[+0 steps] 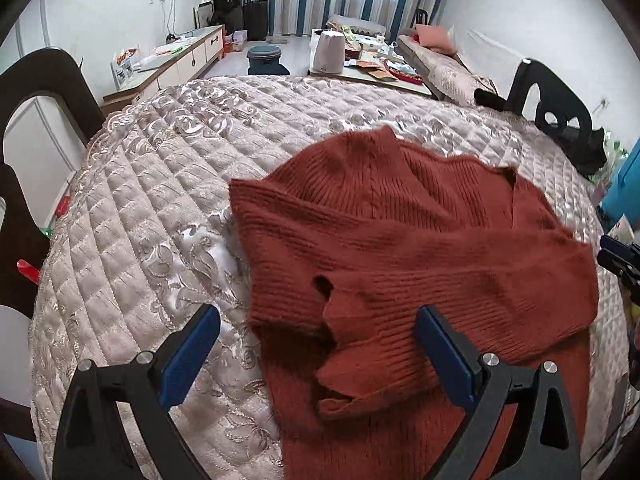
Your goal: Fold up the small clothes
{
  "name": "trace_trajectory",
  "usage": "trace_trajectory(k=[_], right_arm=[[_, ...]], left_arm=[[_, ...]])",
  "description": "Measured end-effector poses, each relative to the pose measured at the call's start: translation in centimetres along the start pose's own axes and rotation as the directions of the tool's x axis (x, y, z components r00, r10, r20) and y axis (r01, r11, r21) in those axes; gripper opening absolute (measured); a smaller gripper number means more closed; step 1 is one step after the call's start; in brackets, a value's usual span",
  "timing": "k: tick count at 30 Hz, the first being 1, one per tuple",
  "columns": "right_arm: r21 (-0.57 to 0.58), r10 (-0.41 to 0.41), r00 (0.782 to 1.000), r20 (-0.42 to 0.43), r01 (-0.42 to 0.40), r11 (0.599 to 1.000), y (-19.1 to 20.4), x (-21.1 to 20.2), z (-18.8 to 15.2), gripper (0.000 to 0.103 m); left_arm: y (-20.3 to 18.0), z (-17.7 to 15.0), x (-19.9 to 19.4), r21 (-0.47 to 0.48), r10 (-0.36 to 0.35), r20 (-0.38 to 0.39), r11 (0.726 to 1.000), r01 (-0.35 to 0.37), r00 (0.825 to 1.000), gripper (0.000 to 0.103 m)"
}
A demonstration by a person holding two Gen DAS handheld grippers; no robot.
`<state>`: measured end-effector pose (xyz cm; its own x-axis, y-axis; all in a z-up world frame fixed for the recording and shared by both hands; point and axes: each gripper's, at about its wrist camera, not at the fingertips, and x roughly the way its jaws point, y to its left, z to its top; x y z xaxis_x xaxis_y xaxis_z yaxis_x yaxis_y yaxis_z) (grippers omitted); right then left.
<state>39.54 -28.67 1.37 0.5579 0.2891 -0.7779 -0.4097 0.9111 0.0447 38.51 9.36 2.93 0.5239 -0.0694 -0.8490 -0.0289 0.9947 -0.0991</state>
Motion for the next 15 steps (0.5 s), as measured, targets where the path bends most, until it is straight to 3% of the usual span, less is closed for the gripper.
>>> trace_trajectory(k=[4, 5, 6, 9, 11, 15], right_arm=[[-0.002, -0.007, 0.999, -0.036, 0.007, 1.000, 0.0, 1.7, -0.8, 0.048], [-0.001, -0.005, 0.999, -0.037, 0.004, 1.000, 0.0, 1.9, -0.8, 0.043], [0.004, 0.003, 0.999, -0.032, -0.003, 1.000, -0.1, 1.8, -1.0, 0.028], [0.010, -0.021, 0.999, -0.034, 0.022, 1.000, 0.2, 2.1, -1.1, 0.000], [0.001, -0.083, 0.995, -0.045, 0.083, 0.997, 0.5, 2.3, -1.0, 0.000], [0.066, -0.084, 0.996, 0.009, 0.083, 0.994, -0.3, 1.6, -0.3, 0.000]], left_arm=[[0.0, -0.5, 0.5, -0.004, 0.031, -0.023, 1.000, -0.031, 0.999, 0.099], [0.0, -0.5, 0.6, -0.002, 0.037, -0.025, 0.999, -0.037, 0.999, 0.099], [-0.1, -0.6, 0.5, 0.001, 0.037, -0.022, 0.999, -0.037, 0.999, 0.099], [-0.1, -0.5, 0.2, 0.000, 0.045, 0.013, 0.999, -0.045, 0.999, 0.099], [-0.3, -0.3, 0.0, 0.021, 0.066, 0.032, 0.998, -0.066, 0.997, 0.099], [-0.4, 0.1, 0.3, 0.053, 0.109, 0.044, 0.992, -0.111, 0.993, 0.099]])
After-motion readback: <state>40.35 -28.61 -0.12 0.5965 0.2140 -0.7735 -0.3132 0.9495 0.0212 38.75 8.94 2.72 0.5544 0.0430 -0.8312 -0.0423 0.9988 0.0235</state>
